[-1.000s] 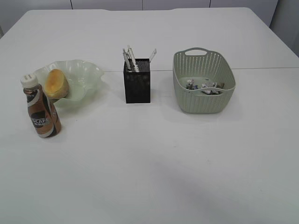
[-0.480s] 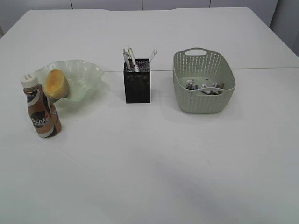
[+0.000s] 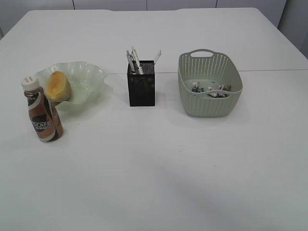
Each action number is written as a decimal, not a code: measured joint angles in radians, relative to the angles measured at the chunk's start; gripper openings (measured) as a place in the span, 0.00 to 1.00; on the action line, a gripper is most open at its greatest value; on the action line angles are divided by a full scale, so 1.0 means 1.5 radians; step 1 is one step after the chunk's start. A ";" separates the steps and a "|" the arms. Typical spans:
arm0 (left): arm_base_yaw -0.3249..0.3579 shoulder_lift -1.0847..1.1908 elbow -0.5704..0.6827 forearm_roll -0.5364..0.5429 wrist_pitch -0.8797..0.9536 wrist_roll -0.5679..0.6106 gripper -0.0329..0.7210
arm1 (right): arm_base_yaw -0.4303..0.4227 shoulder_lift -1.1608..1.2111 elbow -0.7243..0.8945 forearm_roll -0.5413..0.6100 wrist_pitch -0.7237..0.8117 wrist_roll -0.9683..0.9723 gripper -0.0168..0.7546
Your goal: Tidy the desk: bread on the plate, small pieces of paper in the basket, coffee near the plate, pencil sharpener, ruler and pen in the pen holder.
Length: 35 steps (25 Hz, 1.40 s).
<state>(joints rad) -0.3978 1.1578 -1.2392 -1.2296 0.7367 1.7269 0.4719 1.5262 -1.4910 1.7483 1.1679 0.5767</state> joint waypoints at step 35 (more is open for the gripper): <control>0.000 0.001 0.000 0.000 0.000 0.010 0.23 | 0.000 0.000 0.000 0.003 -0.008 -0.018 0.17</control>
<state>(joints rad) -0.3978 1.1599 -1.2392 -1.2294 0.7365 1.7422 0.4719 1.5262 -1.4910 1.7527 1.1557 0.5492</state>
